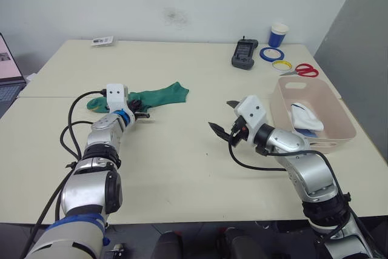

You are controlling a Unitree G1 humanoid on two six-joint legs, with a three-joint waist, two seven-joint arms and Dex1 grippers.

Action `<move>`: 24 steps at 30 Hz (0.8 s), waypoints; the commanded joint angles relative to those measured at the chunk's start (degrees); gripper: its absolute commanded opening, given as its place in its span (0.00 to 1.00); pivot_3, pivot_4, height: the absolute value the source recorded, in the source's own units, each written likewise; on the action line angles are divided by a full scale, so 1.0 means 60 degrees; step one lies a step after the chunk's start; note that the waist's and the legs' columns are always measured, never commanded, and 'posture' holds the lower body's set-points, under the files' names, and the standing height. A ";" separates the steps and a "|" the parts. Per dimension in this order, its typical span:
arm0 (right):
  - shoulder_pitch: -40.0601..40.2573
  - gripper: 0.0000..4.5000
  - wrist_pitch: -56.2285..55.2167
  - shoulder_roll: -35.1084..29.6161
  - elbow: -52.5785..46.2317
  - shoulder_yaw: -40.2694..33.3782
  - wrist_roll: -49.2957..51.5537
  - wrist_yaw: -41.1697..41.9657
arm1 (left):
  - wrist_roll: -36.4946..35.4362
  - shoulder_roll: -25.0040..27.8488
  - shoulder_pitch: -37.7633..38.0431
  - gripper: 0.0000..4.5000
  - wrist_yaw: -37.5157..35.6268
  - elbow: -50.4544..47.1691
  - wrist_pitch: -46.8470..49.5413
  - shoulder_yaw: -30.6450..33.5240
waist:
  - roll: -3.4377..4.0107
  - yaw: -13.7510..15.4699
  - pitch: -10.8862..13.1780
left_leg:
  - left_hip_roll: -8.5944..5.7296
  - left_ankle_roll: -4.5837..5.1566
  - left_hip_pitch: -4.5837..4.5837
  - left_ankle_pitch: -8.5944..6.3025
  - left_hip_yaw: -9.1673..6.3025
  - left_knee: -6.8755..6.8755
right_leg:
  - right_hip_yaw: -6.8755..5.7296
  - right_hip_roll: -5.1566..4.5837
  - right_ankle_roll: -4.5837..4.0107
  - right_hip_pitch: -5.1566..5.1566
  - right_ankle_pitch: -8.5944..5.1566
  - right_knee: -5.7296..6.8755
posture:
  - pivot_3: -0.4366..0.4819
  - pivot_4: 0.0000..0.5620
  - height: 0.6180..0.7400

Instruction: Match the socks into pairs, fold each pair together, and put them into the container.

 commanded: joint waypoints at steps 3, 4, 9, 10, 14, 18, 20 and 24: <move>0.0070 1.00 -0.0194 -0.0058 -0.0359 -0.0336 0.0093 -0.0071 | -0.0143 -0.0087 -0.0022 0.00 -0.0624 -0.0883 0.0134 -0.0063 | 0.0000 0.0000 0.0000 | 0.0000 -0.0001 0.0000 0.0001 0.0000 0.0000 | -0.0001 0.0000 0.0000 0.0000 0.0000 0.0000 | 0.48 0.27 1.00; 0.0120 1.00 -0.0226 -0.0109 -0.0350 -0.0390 0.0116 -0.0038 | -0.0316 -0.0224 0.0337 0.00 -0.1098 -0.1714 0.0610 -0.0213 | 0.0000 -0.0002 0.0000 | 0.0001 -0.0002 -0.0001 0.0001 -0.0002 0.0000 | -0.0004 0.0001 0.0000 0.0000 0.0000 0.0001 | 0.48 0.27 1.00; 0.0297 1.00 -0.0327 -0.0304 -0.0331 -0.0547 0.0150 0.0064 | -0.1453 -0.0622 0.2287 0.00 -0.1644 -0.6213 0.3432 -0.0424 | 0.0001 -0.0041 0.0000 | 0.0010 -0.0022 0.0000 0.0013 0.0001 0.0001 | 0.0007 -0.0013 -0.0032 0.0000 0.0018 0.0010 | 0.48 0.27 1.00; 0.0353 1.00 -0.0384 -0.0390 -0.0307 -0.0593 0.0156 0.0126 | -0.2109 -0.0750 0.2979 0.00 -0.1584 -0.7798 0.4684 -0.0455 | 0.0001 -0.0055 0.0000 | 0.0029 -0.0023 0.0004 0.0013 0.0001 0.0001 | 0.0021 -0.0019 -0.0033 0.0000 0.0019 0.0012 | 0.48 0.27 1.00; 0.0406 1.00 -0.0606 -0.0584 -0.0104 -0.0696 0.0196 0.0227 | -0.4500 -0.1373 0.4579 0.00 -0.0946 -1.1561 0.8227 -0.0124 | 0.0002 -0.0042 0.0001 | 0.0029 -0.0026 0.0007 0.0015 -0.0013 0.0000 | 0.0029 -0.0025 -0.0026 -0.0001 0.0014 0.0023 | 0.48 0.27 1.00; 0.0339 1.00 -0.0790 -0.0660 0.0149 -0.0741 0.0188 0.0311 | -0.6477 -0.1791 0.5443 0.00 -0.0319 -1.3367 1.0672 0.0233 | 0.0000 -0.0029 0.0001 | 0.0016 -0.0006 0.0032 0.0004 -0.0019 0.0004 | 0.0010 -0.0022 0.0006 0.0014 -0.0004 0.0057 | 0.48 0.27 1.00; 0.0308 1.00 -0.0892 -0.0732 0.0262 -0.0757 0.0184 0.0412 | -0.7279 -0.1585 0.5962 0.00 -0.0497 -1.4070 1.1554 0.0098 | 0.0001 -0.0070 0.0001 | 0.0009 -0.0005 0.0057 0.0003 -0.0020 0.0002 | 0.0026 -0.0018 0.0006 0.0028 -0.0005 0.0060 | 0.48 0.27 1.00; 0.0303 1.00 -0.1094 -0.1074 0.0446 -0.0777 0.0258 0.0832 | -0.8066 -0.0414 0.6978 0.00 -0.1380 -1.4964 1.2376 -0.0480 | 0.0003 -0.0149 0.0003 | 0.0007 -0.0005 0.0063 0.0003 -0.0027 -0.0003 | 0.0042 -0.0001 0.0002 0.0018 -0.0007 0.0065 | 0.48 0.27 1.00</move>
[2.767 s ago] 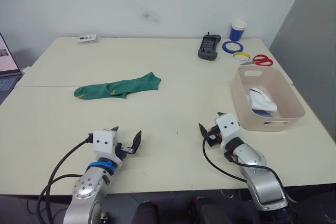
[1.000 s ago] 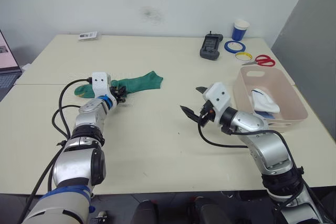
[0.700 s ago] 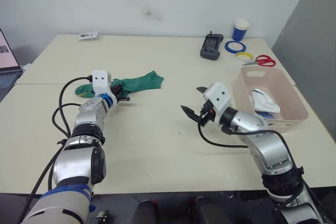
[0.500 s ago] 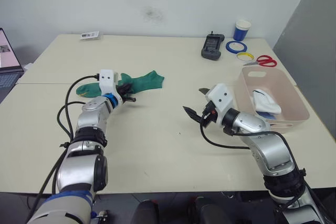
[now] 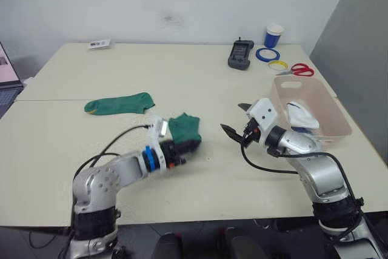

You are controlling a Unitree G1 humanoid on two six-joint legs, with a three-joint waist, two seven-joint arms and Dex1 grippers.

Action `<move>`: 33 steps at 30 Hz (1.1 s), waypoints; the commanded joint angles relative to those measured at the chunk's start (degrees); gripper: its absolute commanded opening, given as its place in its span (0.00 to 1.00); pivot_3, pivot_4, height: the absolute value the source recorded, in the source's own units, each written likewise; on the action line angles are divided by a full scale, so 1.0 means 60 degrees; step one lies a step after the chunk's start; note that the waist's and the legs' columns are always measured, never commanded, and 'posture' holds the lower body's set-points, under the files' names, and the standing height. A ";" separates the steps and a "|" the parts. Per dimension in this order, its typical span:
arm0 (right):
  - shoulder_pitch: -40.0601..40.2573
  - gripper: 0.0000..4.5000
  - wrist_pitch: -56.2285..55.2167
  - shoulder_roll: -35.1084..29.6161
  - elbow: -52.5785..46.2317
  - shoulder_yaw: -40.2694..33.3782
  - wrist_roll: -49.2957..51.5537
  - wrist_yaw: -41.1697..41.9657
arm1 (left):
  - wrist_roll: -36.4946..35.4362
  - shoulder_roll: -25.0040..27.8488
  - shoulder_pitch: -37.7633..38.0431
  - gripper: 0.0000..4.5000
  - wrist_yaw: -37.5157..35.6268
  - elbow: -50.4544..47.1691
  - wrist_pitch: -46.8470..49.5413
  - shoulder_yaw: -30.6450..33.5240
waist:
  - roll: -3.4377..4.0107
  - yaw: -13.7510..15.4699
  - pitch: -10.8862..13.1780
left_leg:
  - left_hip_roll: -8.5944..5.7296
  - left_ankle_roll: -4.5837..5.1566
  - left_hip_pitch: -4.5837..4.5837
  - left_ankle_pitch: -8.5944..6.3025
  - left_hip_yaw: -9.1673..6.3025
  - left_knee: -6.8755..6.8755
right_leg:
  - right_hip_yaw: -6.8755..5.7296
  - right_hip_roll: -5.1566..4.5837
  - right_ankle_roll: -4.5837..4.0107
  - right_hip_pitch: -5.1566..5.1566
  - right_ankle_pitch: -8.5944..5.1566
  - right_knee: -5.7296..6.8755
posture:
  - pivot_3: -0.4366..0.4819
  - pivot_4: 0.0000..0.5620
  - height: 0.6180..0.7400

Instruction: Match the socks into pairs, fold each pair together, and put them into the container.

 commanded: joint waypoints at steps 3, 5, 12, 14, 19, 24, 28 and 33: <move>-0.0067 1.00 -0.0572 -0.0431 0.0012 -0.0228 0.0123 0.0588 | -0.0187 0.1024 0.0634 0.09 -0.0771 -0.0809 -0.0151 -0.0593 | 0.0005 0.0079 0.0003 | -0.0002 0.0000 0.0000 0.0000 -0.0004 0.0001 | -0.0014 0.0005 -0.0007 0.0000 -0.0003 0.0007 | 0.48 0.27 1.00; -0.0038 1.00 -0.0667 -0.0512 0.0103 -0.0240 0.0120 0.0703 | -0.0432 0.1329 0.0822 0.21 -0.1220 -0.0851 -0.0206 -0.0657 | 0.0005 0.0101 0.0003 | -0.0002 0.0000 0.0001 0.0000 -0.0002 0.0001 | -0.0007 0.0002 -0.0008 0.0001 -0.0004 0.0004 | 0.48 0.27 1.00; 0.0407 1.00 -0.0643 -0.0764 -0.0159 -0.0212 0.0259 0.1167 | -0.0359 0.4270 0.1743 0.72 -0.4196 -0.1457 -0.1014 -0.0559 | -0.0002 0.0100 0.0008 | 0.0002 0.0002 -0.0003 -0.0001 -0.0004 -0.0006 | -0.0007 0.0003 -0.0024 -0.0004 -0.0014 -0.0011 | 0.48 0.27 1.00; 0.0591 1.00 -0.0544 -0.0876 -0.0330 -0.0162 0.0426 0.1460 | 0.0065 0.5327 0.1727 0.86 -0.5251 -0.1196 -0.1717 -0.0641 | 0.0012 0.0117 0.0017 | 0.0003 0.0002 0.0001 -0.0001 -0.0004 -0.0010 | -0.0012 0.0013 -0.0045 -0.0005 -0.0026 -0.0013 | 0.48 0.27 1.00; 0.0938 1.00 -0.0613 -0.1352 -0.0806 0.0785 0.0747 0.2901 | 0.2869 0.5239 -0.1790 1.00 -0.6158 0.2870 -0.4898 -0.2127 | 0.0056 0.0302 0.0028 | -0.0045 0.0002 -0.0003 -0.0001 0.0012 -0.0005 | -0.0036 0.0011 -0.0058 0.0004 -0.0034 -0.0013 | 0.48 0.27 1.00; 0.0737 1.00 -0.2542 -0.1642 -0.0117 0.2322 -0.0561 0.3715 | 0.6016 0.2800 -0.4686 1.00 -0.5632 0.7446 -0.8834 -0.3894 | 0.0054 0.0389 0.0024 | -0.0036 0.0010 -0.0047 -0.0005 0.0033 0.0004 | -0.0009 0.0055 -0.0038 0.0003 -0.0023 -0.0086 | 0.48 0.27 1.00; 0.0572 1.00 -0.4349 -0.1703 0.0605 0.3140 -0.1634 0.3913 | 0.7159 0.1242 -0.5993 1.00 -0.5291 1.0237 -1.0530 -0.4241 | 0.0052 0.0385 0.0025 | -0.0024 0.0090 -0.0167 -0.0052 0.0023 0.0095 | -0.0020 0.0066 -0.0023 -0.0066 -0.0014 -0.0083 | 0.48 0.27 1.00; -0.0001 1.00 -0.5866 -0.1158 0.1479 0.3826 -0.2610 0.3868 | 0.8207 0.0385 -0.6789 1.00 -0.5497 1.2349 -1.1761 -0.4480 | 0.0050 0.0296 0.0026 | 0.0010 0.0159 -0.0193 -0.0093 0.0018 0.0149 | -0.0015 0.0118 -0.0049 -0.0081 0.0007 -0.0076 | 0.48 0.27 1.00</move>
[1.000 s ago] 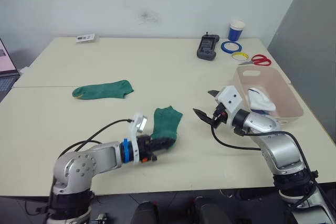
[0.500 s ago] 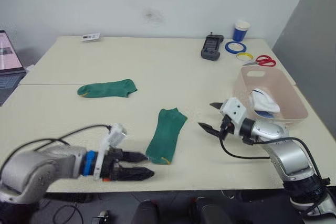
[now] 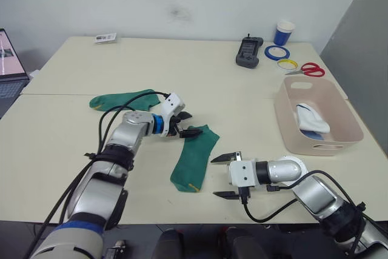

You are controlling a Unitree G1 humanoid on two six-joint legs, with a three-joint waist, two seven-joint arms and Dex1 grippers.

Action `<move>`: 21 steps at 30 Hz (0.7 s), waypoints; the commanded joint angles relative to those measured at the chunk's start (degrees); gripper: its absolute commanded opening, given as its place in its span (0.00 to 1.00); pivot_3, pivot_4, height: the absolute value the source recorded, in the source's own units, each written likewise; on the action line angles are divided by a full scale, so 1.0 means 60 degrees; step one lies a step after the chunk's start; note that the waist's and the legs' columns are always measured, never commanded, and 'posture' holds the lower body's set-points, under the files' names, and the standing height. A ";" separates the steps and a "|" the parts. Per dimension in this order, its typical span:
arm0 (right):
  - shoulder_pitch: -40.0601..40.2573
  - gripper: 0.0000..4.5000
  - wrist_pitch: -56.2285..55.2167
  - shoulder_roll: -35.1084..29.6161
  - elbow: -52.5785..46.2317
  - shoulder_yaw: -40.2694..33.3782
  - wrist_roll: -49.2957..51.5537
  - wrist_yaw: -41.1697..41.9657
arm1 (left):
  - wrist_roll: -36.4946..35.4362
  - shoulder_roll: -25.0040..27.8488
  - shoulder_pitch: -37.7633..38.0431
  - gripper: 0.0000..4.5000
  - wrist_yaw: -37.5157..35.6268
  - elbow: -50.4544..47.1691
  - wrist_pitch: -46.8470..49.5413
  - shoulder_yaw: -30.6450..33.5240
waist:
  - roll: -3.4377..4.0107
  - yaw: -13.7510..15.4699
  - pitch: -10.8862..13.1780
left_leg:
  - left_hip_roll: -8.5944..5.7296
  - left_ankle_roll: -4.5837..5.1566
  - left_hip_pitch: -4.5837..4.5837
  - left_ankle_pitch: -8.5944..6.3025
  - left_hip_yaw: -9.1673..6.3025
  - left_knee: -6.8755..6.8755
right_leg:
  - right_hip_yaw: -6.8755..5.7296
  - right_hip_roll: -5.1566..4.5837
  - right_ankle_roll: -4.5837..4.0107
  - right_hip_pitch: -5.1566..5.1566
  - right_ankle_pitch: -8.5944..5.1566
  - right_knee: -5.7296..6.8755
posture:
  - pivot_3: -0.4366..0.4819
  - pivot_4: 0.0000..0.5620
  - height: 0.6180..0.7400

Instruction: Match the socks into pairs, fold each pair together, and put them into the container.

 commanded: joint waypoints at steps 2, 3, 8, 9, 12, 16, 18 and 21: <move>-0.0508 1.00 -0.1160 0.0647 0.0735 0.0449 -0.0655 -0.0180 | 0.0692 -0.0169 -0.0456 0.91 -0.0358 0.0977 -0.0934 -0.0039 | 0.0000 -0.0049 0.0000 | 0.0007 0.0000 0.0015 0.0001 -0.0008 -0.0003 | 0.0000 0.0012 0.0031 0.0003 -0.0018 0.0018 | 0.48 0.27 1.00; -0.0609 0.96 -0.1302 0.0862 0.0947 0.0433 -0.0710 -0.0307 | 0.0754 -0.0175 -0.0508 0.87 -0.0429 0.1100 -0.0983 0.0012 | 0.0000 -0.0056 0.0000 | 0.0011 -0.0001 0.0023 0.0001 -0.0011 -0.0003 | 0.0000 0.0018 0.0030 0.0005 -0.0018 0.0029 | 0.48 0.27 1.00; -0.1029 0.61 -0.2103 0.1474 0.1784 0.0599 -0.1051 -0.0357 | 0.1042 -0.0112 -0.0640 0.50 -0.0700 0.1471 -0.1113 0.0178 | 0.0000 -0.0131 0.0000 | 0.0011 -0.0022 0.0049 0.0013 -0.0011 0.0009 | 0.0001 0.0014 0.0029 0.0008 -0.0020 0.0096 | 0.48 0.27 1.00; -0.1042 0.53 -0.2176 0.1542 0.1846 0.0570 -0.1019 -0.0347 | 0.1073 -0.0108 -0.0643 0.43 -0.0725 0.1502 -0.1123 0.0226 | 0.0000 -0.0141 0.0000 | 0.0008 -0.0035 0.0051 0.0021 -0.0011 0.0009 | 0.0001 0.0011 0.0029 0.0008 -0.0020 0.0105 | 0.48 0.27 1.00; -0.0966 0.28 -0.2576 0.1568 0.1902 0.0407 -0.0834 -0.0266 | 0.1147 -0.0032 -0.0530 0.20 -0.0868 0.1459 -0.1100 0.0288 | 0.0000 -0.0145 0.0000 | 0.0006 -0.0039 0.0055 0.0023 -0.0008 0.0014 | 0.0004 0.0007 0.0029 0.0008 -0.0020 0.0120 | 0.48 0.27 1.00; -0.0888 0.00 -0.3073 0.1392 0.2054 0.0306 -0.0733 -0.0155 | 0.1081 0.0116 -0.0125 0.00 -0.0972 0.1160 -0.0940 0.0458 | 0.0000 -0.0146 0.0000 | 0.0007 -0.0043 0.0056 0.0025 -0.0010 0.0014 | 0.0003 0.0007 0.0028 0.0008 -0.0020 0.0124 | 0.48 0.27 1.00; -0.0887 0.00 -0.3228 0.1285 0.2068 0.0271 -0.0652 -0.0058 | 0.1007 0.0155 0.0108 0.00 -0.0944 0.0894 -0.0755 0.0619 | 0.0000 -0.0169 0.0000 | 0.0009 -0.0044 0.0062 0.0026 -0.0008 0.0014 | 0.0007 0.0005 0.0028 0.0008 -0.0020 0.0131 | 0.48 0.27 1.00; -0.0908 0.00 -0.3650 0.0997 0.2112 0.0187 -0.0531 0.0101 | 0.0799 0.0358 0.0612 0.00 -0.0971 0.0033 -0.0108 0.0890 | 0.0001 -0.0203 0.0000 | 0.0010 -0.0046 0.0085 0.0027 -0.0004 0.0011 | 0.0011 0.0005 0.0027 0.0020 -0.0020 0.0140 | 0.48 0.27 1.00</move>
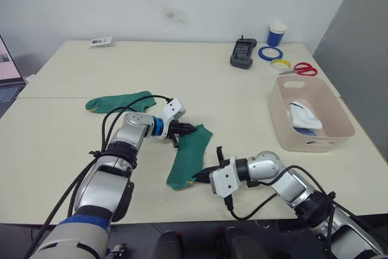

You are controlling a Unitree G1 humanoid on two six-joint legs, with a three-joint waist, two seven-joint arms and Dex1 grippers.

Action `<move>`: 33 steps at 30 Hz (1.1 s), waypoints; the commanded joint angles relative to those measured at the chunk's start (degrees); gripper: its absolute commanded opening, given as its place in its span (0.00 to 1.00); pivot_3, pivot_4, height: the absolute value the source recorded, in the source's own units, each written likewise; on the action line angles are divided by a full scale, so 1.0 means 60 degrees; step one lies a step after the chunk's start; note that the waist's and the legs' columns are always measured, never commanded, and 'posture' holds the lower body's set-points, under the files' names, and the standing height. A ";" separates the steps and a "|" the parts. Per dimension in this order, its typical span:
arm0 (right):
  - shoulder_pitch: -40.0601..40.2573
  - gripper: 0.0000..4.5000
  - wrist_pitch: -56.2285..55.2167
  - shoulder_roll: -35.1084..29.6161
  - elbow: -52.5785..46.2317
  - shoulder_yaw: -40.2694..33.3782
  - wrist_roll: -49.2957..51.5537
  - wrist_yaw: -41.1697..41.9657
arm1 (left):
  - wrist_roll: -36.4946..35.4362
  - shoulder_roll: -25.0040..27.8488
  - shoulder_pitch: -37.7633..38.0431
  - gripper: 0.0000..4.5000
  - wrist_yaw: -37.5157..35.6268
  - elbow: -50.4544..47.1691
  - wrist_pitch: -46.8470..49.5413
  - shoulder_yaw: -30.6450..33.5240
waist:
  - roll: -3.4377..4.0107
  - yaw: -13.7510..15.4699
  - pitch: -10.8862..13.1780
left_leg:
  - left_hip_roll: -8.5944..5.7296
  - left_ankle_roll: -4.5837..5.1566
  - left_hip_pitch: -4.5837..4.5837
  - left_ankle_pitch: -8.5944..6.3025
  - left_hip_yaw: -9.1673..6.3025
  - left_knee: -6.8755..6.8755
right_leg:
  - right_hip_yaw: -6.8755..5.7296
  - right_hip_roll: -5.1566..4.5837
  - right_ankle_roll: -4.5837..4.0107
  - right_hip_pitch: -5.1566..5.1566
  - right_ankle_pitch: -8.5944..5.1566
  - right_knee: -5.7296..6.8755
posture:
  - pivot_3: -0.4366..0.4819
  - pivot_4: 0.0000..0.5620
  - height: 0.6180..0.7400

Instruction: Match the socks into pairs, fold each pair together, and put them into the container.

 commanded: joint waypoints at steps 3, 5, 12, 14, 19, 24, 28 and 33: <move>-0.0082 0.00 -0.0886 -0.0587 -0.0077 -0.0552 0.0541 0.0325 | -0.0393 0.0699 0.1210 0.00 0.0143 -0.2208 0.1748 0.0555 | 0.0000 -0.0043 0.0000 | 0.0005 0.0001 0.0031 -0.0001 0.0005 -0.0006 | 0.0012 0.0001 -0.0003 0.0020 -0.0002 0.0004 | 0.48 0.27 1.00; -0.0152 0.00 -0.1154 -0.0887 0.0041 -0.0695 0.0812 0.0597 | -0.0681 0.0956 0.1995 0.00 0.0403 -0.3727 0.2682 0.0821 | 0.0000 -0.0057 0.0000 | 0.0011 0.0002 0.0051 -0.0001 0.0006 -0.0010 | 0.0022 0.0000 -0.0005 0.0029 -0.0004 0.0007 | 0.48 0.27 1.00; -0.0676 0.00 -0.2100 -0.1490 0.1108 -0.0779 0.1651 0.1984 | -0.2057 0.1158 0.5613 0.00 0.2245 -1.0024 0.6243 0.1981 | 0.0001 -0.0078 0.0000 | 0.0023 0.0003 0.0107 -0.0002 -0.0015 -0.0024 | 0.0032 -0.0045 -0.0029 0.0073 -0.0019 0.0016 | 0.48 0.27 1.00; -0.0598 0.10 -0.1710 -0.1528 0.0982 -0.0855 0.2022 0.2323 | -0.2187 0.0919 0.5836 0.05 0.2790 -1.0356 0.6220 0.2215 | 0.0001 -0.0008 0.0000 | 0.0013 0.0003 0.0107 -0.0003 -0.0015 -0.0024 | 0.0028 -0.0049 -0.0029 0.0074 -0.0019 0.0017 | 0.48 0.27 1.00; 0.0192 0.46 -0.0645 -0.2315 0.0173 -0.1543 0.2519 0.2460 | -0.2332 0.1000 0.5675 0.38 0.3048 -1.0003 0.5987 0.2314 | 0.0001 0.0055 0.0000 | 0.0002 0.0004 0.0097 -0.0003 -0.0010 -0.0023 | 0.0025 -0.0074 -0.0028 0.0075 -0.0021 0.0010 | 0.48 0.27 1.00; 0.2629 0.85 0.3685 -0.3468 -0.2400 -0.3384 0.3534 0.0858 | -0.2370 0.1640 0.4714 0.74 0.2277 -0.8753 0.4674 0.2438 | -0.0001 0.0158 0.0001 | -0.0003 0.0003 0.0086 -0.0004 0.0004 -0.0031 | 0.0016 -0.0125 -0.0023 0.0074 -0.0028 0.0007 | 0.48 0.27 1.00; 0.3754 0.86 0.9820 -0.2681 -0.5713 -0.4854 0.7201 -0.1919 | -0.2017 0.1660 0.3191 0.81 0.1046 -0.6660 0.3123 0.1693 | 0.0000 0.0147 0.0000 | -0.0005 -0.0001 0.0096 -0.0002 0.0005 -0.0031 | 0.0012 -0.0124 -0.0007 0.0077 -0.0037 0.0011 | 0.48 0.27 1.00; 0.3949 0.86 1.3661 -0.1233 -0.6933 -0.5954 1.0540 -0.4926 | -0.1132 0.1402 0.2101 0.81 -0.0382 -0.4722 0.1309 0.0342 | 0.0000 0.0027 -0.0002 | -0.0011 -0.0003 0.0092 -0.0001 0.0001 -0.0034 | 0.0016 -0.0125 -0.0005 0.0081 -0.0037 0.0008 | 0.48 0.27 1.00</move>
